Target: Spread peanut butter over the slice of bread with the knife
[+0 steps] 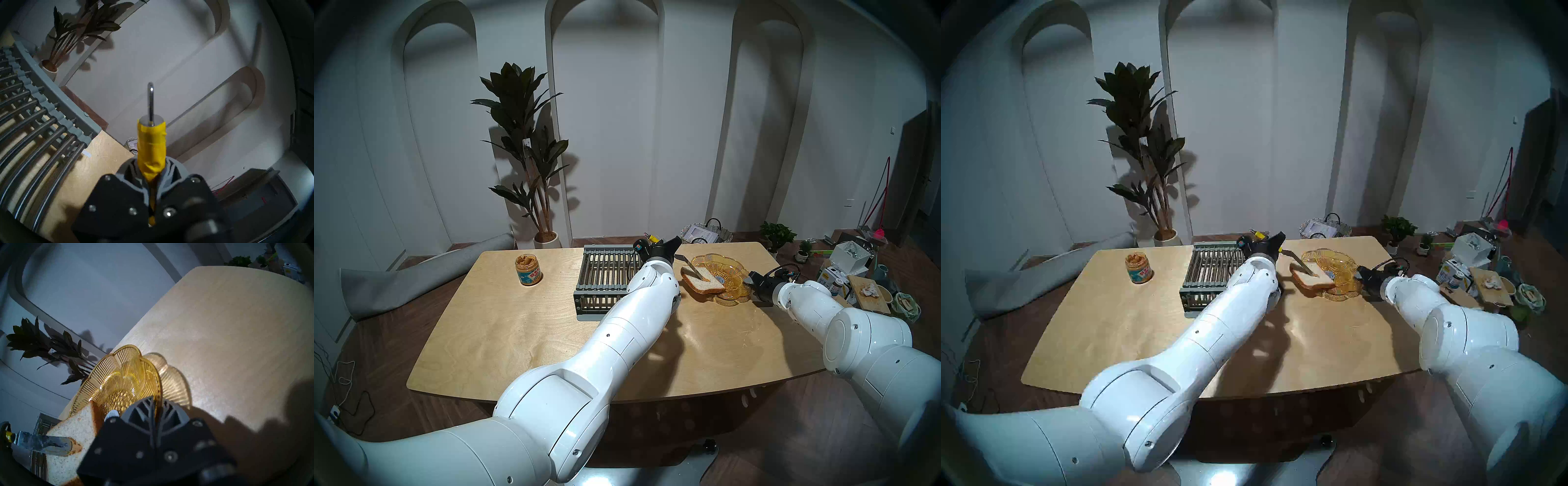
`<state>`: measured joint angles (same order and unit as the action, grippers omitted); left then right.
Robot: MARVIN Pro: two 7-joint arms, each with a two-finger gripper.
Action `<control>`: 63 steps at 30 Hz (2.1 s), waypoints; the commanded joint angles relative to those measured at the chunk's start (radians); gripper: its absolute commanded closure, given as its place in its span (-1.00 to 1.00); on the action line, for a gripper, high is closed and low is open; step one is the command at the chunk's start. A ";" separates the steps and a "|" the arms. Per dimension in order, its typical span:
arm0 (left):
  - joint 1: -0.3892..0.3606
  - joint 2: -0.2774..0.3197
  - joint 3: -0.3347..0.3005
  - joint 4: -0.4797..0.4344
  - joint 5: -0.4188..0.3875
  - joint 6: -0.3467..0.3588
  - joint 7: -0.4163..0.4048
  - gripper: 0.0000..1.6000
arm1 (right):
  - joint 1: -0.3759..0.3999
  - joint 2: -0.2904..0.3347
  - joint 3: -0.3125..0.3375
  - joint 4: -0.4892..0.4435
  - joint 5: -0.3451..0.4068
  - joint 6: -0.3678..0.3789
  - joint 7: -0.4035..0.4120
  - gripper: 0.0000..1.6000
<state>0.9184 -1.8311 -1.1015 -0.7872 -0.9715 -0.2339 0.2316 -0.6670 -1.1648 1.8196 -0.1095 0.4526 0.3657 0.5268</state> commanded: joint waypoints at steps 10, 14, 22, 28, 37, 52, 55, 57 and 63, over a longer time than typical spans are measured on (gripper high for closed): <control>-0.007 -0.016 0.006 -0.052 -0.012 0.011 0.016 1.00 | -0.049 0.055 0.023 0.004 0.009 0.003 -0.004 1.00; -0.005 -0.015 0.007 -0.058 -0.013 0.011 0.016 1.00 | -0.051 0.056 0.025 0.004 0.009 0.002 -0.004 1.00; 0.000 -0.003 0.009 -0.099 -0.015 0.007 0.020 1.00 | -0.053 0.058 0.030 0.004 0.007 0.001 -0.001 1.00; 0.014 0.015 0.008 -0.143 -0.014 0.007 0.027 1.00 | -0.053 0.057 0.033 0.004 0.003 0.001 0.002 1.00; 0.050 0.038 0.014 -0.202 -0.017 0.028 0.043 1.00 | -0.053 0.056 0.037 0.004 -0.002 -0.001 0.004 1.00; 0.077 0.054 0.017 -0.242 -0.030 0.076 0.056 1.00 | -0.052 0.052 0.041 0.004 -0.010 -0.005 0.002 1.00; 0.080 0.059 0.018 -0.244 -0.030 0.084 0.061 1.00 | -0.051 0.051 0.043 0.004 -0.011 -0.005 0.002 1.00; 0.081 0.061 0.018 -0.245 -0.031 0.088 0.062 1.00 | -0.051 0.051 0.044 0.004 -0.011 -0.005 0.001 1.00; 0.080 0.068 0.022 -0.249 -0.026 0.105 0.075 1.00 | -0.051 0.051 0.048 0.004 -0.013 -0.005 0.002 1.00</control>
<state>1.0177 -1.7666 -1.0816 -1.0024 -1.0071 -0.1329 0.2982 -0.6793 -1.1508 1.8673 -0.1115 0.4436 0.3613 0.5499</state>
